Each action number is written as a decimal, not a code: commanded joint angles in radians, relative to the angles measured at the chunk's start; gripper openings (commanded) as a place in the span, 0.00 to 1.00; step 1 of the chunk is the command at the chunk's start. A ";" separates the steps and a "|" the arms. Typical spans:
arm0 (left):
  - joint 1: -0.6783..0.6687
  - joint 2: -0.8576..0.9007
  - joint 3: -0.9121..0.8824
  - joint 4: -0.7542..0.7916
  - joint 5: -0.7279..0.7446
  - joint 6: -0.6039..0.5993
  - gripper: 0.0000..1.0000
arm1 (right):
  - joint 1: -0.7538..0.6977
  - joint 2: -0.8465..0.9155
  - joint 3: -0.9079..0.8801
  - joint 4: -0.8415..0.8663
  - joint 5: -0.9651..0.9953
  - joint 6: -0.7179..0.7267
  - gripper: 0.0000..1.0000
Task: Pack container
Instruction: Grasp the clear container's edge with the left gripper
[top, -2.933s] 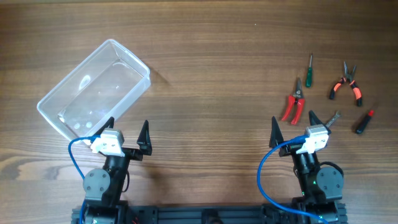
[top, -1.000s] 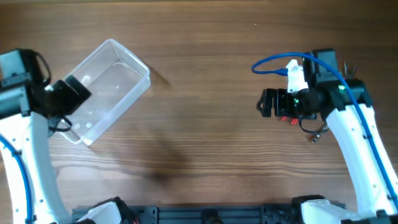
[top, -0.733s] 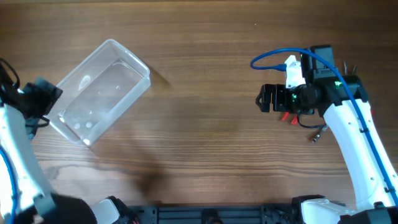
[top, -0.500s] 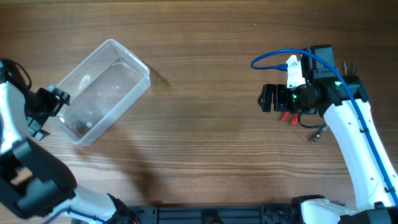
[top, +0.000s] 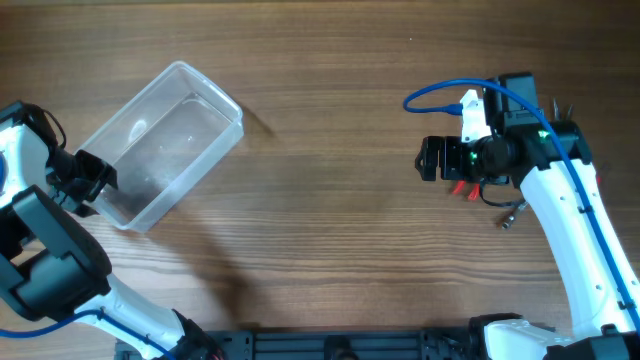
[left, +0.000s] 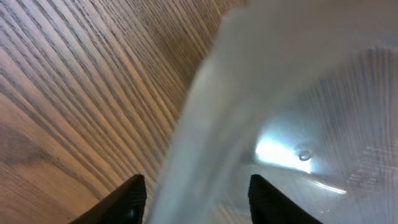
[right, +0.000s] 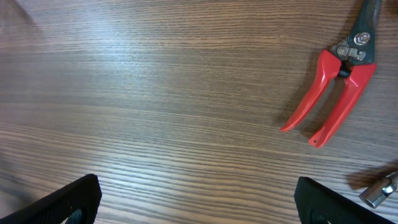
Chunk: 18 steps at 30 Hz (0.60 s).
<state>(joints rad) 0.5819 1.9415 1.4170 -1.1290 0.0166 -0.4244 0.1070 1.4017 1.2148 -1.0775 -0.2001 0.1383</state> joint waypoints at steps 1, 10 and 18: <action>0.005 0.000 0.010 -0.008 0.013 -0.003 0.48 | 0.002 0.000 0.023 -0.006 0.020 0.018 0.99; 0.005 0.000 0.010 -0.011 0.013 -0.003 0.24 | 0.002 0.000 0.023 -0.009 0.021 0.018 0.99; 0.005 0.000 0.010 -0.008 0.017 -0.003 0.04 | 0.002 0.000 0.023 -0.008 0.028 0.018 0.99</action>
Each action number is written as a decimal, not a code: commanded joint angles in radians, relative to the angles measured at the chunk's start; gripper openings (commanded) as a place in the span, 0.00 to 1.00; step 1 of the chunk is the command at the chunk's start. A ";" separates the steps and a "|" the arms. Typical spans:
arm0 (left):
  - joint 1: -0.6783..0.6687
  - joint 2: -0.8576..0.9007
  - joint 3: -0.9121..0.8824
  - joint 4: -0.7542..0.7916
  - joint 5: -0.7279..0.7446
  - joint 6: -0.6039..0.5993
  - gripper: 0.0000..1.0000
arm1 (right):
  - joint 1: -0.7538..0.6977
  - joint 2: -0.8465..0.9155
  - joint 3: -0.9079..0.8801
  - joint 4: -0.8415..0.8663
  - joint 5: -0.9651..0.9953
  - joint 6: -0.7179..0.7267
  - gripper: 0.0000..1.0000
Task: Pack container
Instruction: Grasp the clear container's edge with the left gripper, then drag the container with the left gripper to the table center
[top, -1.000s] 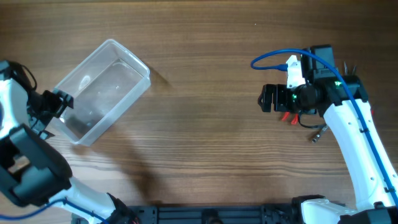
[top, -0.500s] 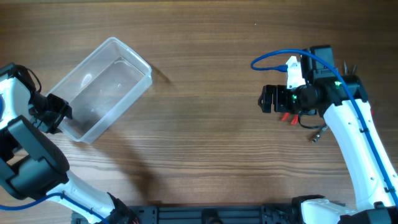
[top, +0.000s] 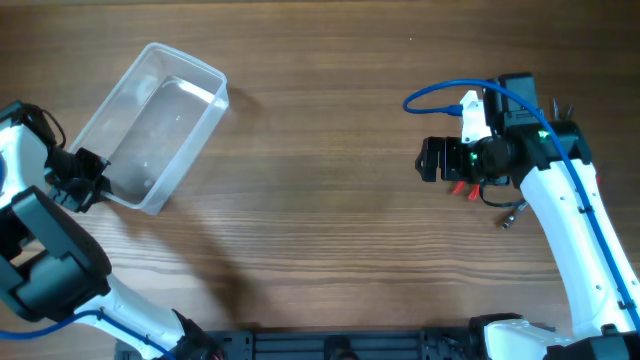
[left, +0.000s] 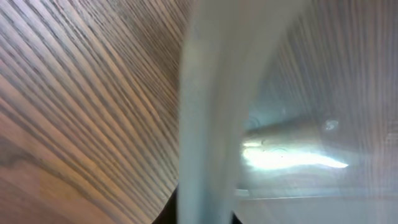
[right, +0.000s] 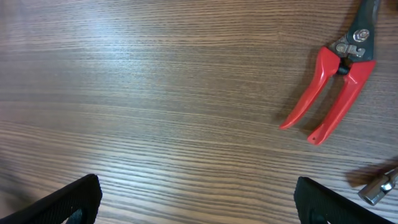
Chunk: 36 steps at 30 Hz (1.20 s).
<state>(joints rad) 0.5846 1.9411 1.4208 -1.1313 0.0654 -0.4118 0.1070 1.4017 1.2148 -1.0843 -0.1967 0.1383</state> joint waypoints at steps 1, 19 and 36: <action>0.002 0.000 0.006 -0.005 -0.032 -0.015 0.04 | 0.002 0.000 0.023 0.000 0.032 0.019 0.98; -0.486 -0.219 0.006 0.182 0.102 0.202 0.04 | -0.323 -0.200 0.172 -0.061 0.444 0.199 0.88; -0.673 -0.056 0.006 0.228 0.091 0.502 0.04 | -0.325 -0.200 0.172 -0.133 0.406 0.177 0.89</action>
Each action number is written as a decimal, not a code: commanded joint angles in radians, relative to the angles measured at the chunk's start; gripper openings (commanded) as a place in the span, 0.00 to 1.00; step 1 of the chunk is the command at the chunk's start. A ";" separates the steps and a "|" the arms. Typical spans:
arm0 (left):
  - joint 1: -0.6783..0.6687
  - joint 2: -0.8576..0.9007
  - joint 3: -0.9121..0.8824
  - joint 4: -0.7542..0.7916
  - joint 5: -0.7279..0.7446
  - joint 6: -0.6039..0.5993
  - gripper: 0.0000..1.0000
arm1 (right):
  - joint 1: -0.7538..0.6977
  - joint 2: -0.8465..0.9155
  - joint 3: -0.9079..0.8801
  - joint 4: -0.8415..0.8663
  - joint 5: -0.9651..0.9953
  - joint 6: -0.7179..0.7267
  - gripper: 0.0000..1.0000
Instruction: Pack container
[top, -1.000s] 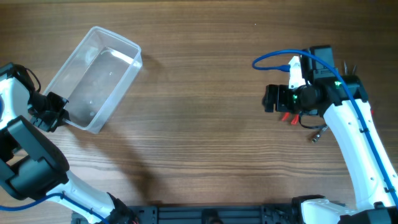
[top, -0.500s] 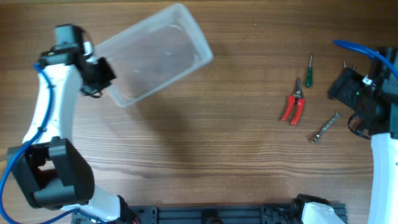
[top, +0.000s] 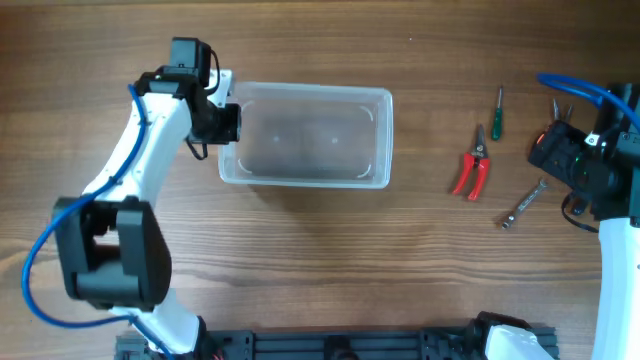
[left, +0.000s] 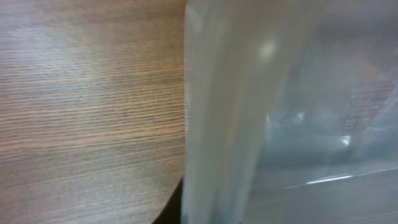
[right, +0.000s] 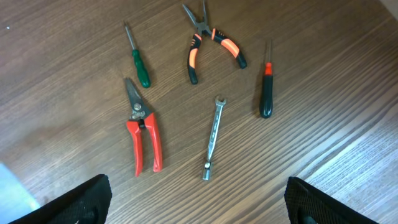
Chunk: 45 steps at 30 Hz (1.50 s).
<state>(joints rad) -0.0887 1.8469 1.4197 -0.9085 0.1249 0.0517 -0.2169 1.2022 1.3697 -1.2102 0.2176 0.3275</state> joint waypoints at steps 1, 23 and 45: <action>0.001 0.050 0.008 0.004 0.031 0.039 0.04 | -0.002 0.000 0.017 -0.010 -0.009 -0.013 0.90; 0.001 0.116 0.008 0.000 0.032 -0.039 0.64 | -0.002 0.000 0.017 -0.029 -0.016 -0.013 0.93; 0.307 -0.373 0.189 -0.219 -0.085 -0.113 1.00 | 0.126 0.233 0.016 -0.025 -0.243 -0.067 1.00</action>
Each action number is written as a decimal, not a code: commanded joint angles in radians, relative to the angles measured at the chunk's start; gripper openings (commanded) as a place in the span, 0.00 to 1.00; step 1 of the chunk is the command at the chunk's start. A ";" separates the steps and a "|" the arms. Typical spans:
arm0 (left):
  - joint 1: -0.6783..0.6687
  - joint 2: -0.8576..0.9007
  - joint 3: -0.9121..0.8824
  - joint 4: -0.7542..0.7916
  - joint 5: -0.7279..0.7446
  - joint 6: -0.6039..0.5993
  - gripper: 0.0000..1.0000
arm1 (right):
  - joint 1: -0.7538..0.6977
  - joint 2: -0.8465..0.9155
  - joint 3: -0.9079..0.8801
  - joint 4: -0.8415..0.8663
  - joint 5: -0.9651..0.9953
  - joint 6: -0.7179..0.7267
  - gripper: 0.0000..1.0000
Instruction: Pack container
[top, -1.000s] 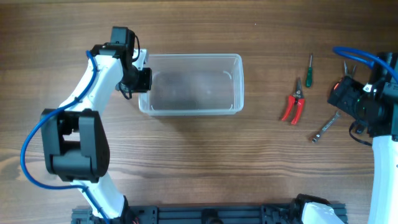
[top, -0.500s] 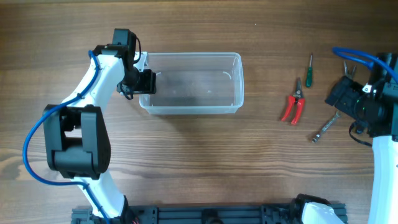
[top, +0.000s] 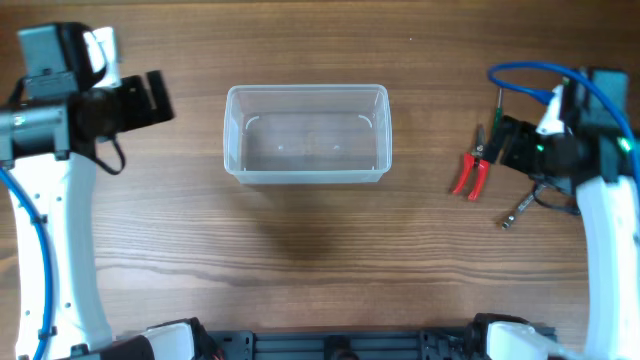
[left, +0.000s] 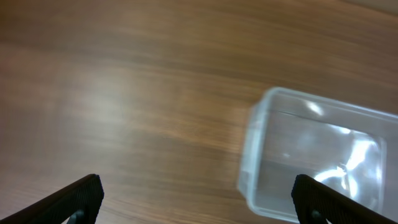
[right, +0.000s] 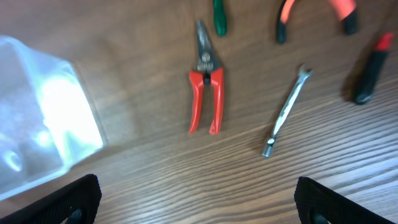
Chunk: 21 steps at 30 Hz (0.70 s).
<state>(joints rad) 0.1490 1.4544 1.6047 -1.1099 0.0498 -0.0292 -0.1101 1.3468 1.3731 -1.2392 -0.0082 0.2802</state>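
Note:
The clear plastic container (top: 305, 92) stands empty and square at the table's middle; it also shows in the left wrist view (left: 252, 155) and the right wrist view (right: 81, 99). My left gripper (top: 160, 97) hangs open to its left, apart from it, with nothing between the fingers (left: 198, 208). Red-handled shears (top: 468, 172) (right: 204, 102), a green screwdriver (top: 497, 105) (right: 218, 18) and a small wrench (top: 520, 210) (right: 285, 112) lie at the right. My right gripper (top: 498, 145) is open and empty above the shears (right: 198, 208).
Orange-handled pliers (right: 311, 9) and a red-and-black screwdriver (right: 371, 68) lie beyond the wrench; my right arm covers them in the overhead view. Bare wooden table (top: 300, 260) surrounds the container.
My left gripper has let go of the container's left wall and now stands open farther left. My right gripper has moved in from the far right to above the shears.
The container lay askew at the far left with my left gripper open round its rim and my right gripper open by the shears. Then the left was shut on the rim. Later the container stood square at mid-table, still held, right arm withdrawn. Now it stands released.

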 joint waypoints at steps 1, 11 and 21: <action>0.090 0.029 0.004 -0.017 -0.010 -0.032 1.00 | 0.040 0.148 0.012 0.012 -0.019 -0.026 1.00; 0.103 0.115 0.003 -0.016 -0.010 -0.031 1.00 | 0.116 0.466 0.012 0.145 -0.027 0.063 1.00; 0.103 0.145 0.003 -0.010 -0.010 -0.032 1.00 | 0.116 0.606 -0.013 0.259 -0.027 0.112 1.00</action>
<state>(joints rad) 0.2466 1.5887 1.6047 -1.1248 0.0463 -0.0475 0.0025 1.9347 1.3735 -1.0042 -0.0231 0.3710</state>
